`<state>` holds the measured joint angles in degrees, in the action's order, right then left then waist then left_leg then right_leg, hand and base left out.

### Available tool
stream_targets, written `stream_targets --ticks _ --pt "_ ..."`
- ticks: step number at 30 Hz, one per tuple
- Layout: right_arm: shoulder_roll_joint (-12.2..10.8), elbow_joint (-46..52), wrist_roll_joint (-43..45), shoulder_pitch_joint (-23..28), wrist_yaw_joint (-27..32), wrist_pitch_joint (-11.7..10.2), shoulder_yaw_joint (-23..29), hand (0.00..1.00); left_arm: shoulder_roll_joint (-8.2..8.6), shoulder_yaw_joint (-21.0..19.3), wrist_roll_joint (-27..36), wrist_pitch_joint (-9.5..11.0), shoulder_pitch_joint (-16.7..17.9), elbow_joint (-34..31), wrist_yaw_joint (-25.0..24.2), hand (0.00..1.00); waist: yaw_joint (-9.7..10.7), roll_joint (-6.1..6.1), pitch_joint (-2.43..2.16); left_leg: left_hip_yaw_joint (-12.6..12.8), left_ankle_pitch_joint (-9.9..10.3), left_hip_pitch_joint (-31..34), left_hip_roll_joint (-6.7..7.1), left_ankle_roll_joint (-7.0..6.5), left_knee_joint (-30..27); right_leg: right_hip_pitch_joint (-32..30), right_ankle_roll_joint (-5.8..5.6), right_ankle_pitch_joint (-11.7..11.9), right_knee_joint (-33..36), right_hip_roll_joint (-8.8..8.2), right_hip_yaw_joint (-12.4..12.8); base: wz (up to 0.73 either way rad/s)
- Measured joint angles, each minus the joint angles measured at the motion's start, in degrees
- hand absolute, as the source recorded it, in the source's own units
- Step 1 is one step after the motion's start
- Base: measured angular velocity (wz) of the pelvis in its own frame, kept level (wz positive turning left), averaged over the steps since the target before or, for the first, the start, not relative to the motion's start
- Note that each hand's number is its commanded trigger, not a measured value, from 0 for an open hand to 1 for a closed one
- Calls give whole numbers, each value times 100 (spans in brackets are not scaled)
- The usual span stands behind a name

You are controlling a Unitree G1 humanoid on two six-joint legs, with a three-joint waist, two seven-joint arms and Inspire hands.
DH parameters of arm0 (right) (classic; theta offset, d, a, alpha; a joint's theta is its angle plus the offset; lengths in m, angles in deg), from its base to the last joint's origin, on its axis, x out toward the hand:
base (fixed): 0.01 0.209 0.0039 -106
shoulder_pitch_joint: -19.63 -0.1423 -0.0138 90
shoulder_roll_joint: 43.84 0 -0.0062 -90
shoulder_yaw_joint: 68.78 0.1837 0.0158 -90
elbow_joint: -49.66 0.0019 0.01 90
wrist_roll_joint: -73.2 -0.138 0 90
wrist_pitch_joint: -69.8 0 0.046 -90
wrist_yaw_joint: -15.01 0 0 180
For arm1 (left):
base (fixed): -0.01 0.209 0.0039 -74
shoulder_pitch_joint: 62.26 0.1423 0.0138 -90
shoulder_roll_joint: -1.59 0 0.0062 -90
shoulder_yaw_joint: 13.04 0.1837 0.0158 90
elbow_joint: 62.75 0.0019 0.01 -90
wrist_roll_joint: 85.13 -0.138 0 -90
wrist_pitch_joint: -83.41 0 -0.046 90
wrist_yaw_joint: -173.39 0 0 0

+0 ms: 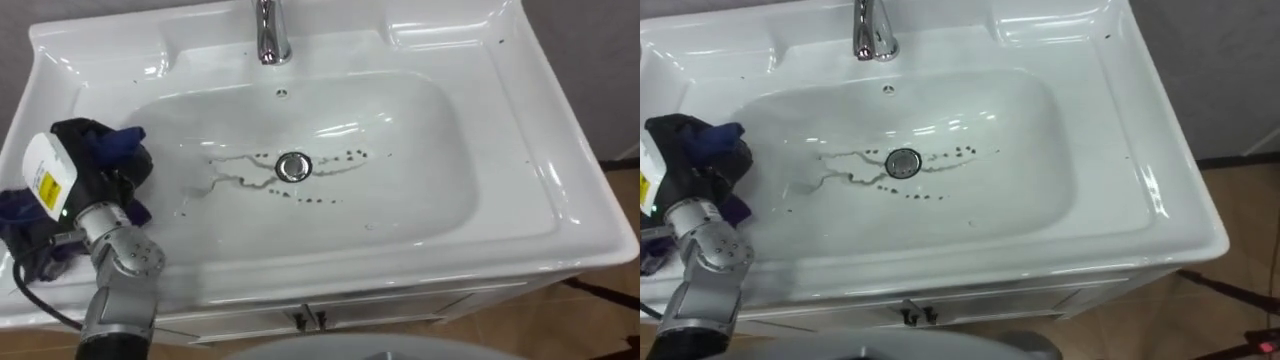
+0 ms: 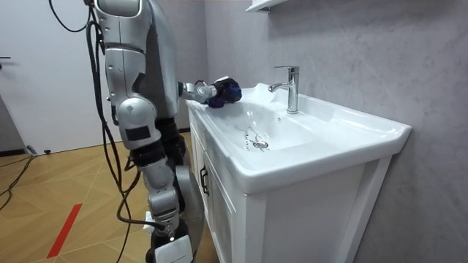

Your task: Wipe basin

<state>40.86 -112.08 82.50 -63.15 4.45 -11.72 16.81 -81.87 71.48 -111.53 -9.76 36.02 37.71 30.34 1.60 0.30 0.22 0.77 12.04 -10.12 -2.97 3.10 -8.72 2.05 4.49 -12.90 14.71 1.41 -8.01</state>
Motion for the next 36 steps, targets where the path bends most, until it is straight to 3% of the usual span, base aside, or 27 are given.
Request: stream_targets --ticks 5,17,22,26,36 --pt "3 2 6 66 43 -23 -23 0 0 177 104 7 -4 -495 2 100 106 25 1 96 1 -5 -8 -1 10 8 -20 76 -28 23 109 -16" --pt "-14 -213 -152 169 44 -40 -111 0 -2 368 95 106 -4 -582 0 100 282 188 5 240 10 -168 -36 -13 24 135 0 93 -111 75 225 -5" --pt "-13 -256 -215 147 38 -44 -111 0 -2 368 94 138 -4 -583 0 100 285 177 10 256 10 -169 -36 -13 23 116 2 95 -107 78 247 -1" --pt "-17 -373 -224 60 -32 -53 -113 0 -3 368 94 208 -4 -586 0 100 283 118 41 260 10 -159 -35 -13 22 88 0 96 -114 79 245 0" --pt "-17 -401 -215 48 -61 -143 -121 0 -9 427 81 241 -4 -585 0 100 286 110 34 343 10 -161 -38 -13 7 100 0 98 -112 90 314 -4"
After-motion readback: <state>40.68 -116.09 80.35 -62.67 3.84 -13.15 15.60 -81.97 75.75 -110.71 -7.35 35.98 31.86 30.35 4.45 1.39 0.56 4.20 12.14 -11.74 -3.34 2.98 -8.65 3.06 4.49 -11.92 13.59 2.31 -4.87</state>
